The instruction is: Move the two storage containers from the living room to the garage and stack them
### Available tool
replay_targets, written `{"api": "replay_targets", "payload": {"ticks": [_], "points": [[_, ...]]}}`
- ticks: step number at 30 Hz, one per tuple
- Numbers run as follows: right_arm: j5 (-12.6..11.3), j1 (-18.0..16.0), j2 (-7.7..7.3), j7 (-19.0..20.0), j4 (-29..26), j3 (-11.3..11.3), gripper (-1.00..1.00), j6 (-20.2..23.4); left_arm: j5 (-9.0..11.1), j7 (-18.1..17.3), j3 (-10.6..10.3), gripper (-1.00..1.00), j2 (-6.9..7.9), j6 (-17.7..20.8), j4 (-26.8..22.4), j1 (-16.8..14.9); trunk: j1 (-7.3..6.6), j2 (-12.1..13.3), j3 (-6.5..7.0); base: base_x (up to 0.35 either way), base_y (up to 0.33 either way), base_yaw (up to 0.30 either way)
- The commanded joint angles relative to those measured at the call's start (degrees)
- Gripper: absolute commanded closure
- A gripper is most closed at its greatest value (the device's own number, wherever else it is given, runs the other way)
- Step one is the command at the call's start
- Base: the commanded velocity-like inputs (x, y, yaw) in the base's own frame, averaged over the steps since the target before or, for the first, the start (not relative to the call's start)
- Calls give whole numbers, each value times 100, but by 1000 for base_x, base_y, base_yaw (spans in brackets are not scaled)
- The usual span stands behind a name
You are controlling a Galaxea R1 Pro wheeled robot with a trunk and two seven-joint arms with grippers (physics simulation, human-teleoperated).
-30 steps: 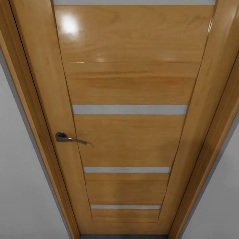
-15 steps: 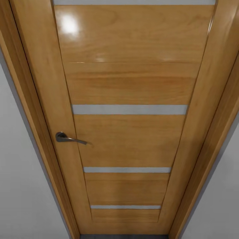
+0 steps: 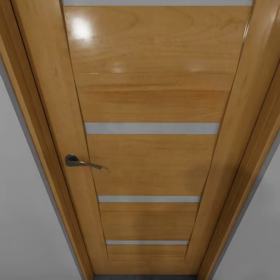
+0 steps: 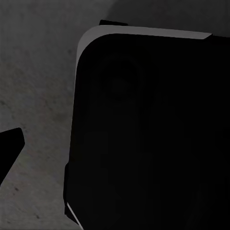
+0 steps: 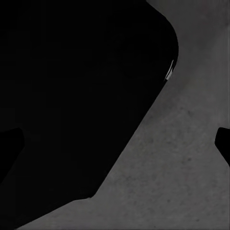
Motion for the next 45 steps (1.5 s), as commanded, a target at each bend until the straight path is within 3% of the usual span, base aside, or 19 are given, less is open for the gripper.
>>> {"api": "replay_targets", "payload": {"ticks": [1, 4, 8, 13, 18, 27, 40, 45], "points": [[-42, -1, 2, -46, -7, 49, -100, -39, 42, -1, -3, -100, 2, -13, -1, -1, 0, -2, -5, 0, 0, 0], [-36, -5, -11, -260, -307, 52, -100, -120, 43, -2, -5, -100, 8, -13, -1, -1, 0, -2, -5, 0, 0, 0], [-41, -8, -40, -613, -1295, 40, -100, -108, 46, -2, -3, -100, 7, -13, -1, -1, 0, -2, -5, 0, 0, 0], [-73, -9, -305, -781, -2267, 10, -100, -31, 48, -2, -3, -100, -1, -13, -1, -1, 0, -2, -5, 0, 0, 0], [-80, -11, -422, -806, -2694, -6, -100, 121, 49, -2, -5, -100, 4, -13, -1, -1, 0, -2, -5, 0, 0, 0], [-95, -342, -629, -801, -2825, -16, -100, 393, 49, -2, -3, -100, 5, -14, -1, -1, 0, -2, -5, 0, 0, 0], [-120, -974, -631, -777, -2810, -26, -100, 525, 49, -2, -3, -100, 5, -13, -1, -1, 0, -2, -5, 0, 0, 0], [-253, -1227, -608, -783, -2809, -51, -100, 692, 49, -2, -3, -100, 5, -13, -1, -1, 0, -2, -5, 0, 0, 0]]}}
